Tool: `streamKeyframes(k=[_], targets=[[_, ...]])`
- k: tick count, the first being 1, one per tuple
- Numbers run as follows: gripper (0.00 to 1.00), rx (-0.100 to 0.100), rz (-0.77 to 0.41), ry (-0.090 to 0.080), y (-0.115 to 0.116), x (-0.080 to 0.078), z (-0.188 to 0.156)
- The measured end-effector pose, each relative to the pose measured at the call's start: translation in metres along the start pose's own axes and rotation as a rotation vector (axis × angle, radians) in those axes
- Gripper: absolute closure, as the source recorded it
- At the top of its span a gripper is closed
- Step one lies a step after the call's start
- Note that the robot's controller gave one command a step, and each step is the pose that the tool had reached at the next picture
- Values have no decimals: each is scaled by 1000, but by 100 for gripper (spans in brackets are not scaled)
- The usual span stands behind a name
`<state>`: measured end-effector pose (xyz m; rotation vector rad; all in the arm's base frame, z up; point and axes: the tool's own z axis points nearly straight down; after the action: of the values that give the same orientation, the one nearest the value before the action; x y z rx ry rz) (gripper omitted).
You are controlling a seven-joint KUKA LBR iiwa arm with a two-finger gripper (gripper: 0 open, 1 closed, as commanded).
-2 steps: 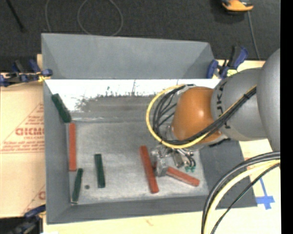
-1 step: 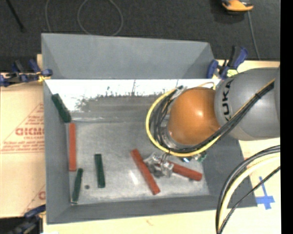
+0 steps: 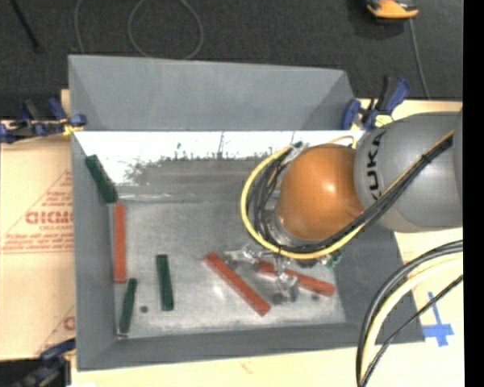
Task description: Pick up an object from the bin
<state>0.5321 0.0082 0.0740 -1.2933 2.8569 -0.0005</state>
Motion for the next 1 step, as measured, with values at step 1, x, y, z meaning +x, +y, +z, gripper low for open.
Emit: streamKeyframes(k=[1], targets=[[0, 4, 44, -1, -62, 59, -8]])
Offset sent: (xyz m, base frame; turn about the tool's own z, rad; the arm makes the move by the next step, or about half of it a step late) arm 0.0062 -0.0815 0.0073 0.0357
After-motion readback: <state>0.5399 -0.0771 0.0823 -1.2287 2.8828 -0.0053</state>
